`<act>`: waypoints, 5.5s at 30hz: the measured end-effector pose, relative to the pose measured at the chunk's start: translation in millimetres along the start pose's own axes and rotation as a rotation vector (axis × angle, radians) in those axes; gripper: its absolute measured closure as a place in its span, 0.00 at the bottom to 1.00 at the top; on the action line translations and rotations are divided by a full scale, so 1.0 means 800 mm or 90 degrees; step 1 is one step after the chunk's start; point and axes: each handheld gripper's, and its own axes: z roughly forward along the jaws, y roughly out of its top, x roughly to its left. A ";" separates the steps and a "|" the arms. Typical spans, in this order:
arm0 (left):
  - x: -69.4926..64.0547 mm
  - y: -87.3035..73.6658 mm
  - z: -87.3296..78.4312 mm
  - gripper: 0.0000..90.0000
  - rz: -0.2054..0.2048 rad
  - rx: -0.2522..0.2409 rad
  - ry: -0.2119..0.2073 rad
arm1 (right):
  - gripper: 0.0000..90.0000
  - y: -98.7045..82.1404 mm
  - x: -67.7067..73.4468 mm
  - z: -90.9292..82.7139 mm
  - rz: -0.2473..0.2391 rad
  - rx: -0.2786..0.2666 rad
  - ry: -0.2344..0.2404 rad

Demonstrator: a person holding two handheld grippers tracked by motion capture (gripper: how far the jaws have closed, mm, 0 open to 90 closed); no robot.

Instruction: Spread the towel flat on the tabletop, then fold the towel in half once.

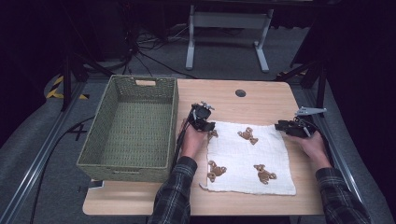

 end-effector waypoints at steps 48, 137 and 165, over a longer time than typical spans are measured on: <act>-0.019 -0.003 -0.045 0.96 -0.005 -0.034 0.000 | 0.97 -0.005 0.010 -0.030 -0.009 -0.013 -0.008; -0.120 -0.151 -0.155 0.97 0.034 -0.041 -0.138 | 0.98 -0.128 0.142 -0.159 -0.048 -0.041 0.096; -0.127 -0.170 -0.154 0.81 0.047 -0.013 -0.167 | 0.81 -0.144 0.156 -0.163 -0.046 -0.006 0.162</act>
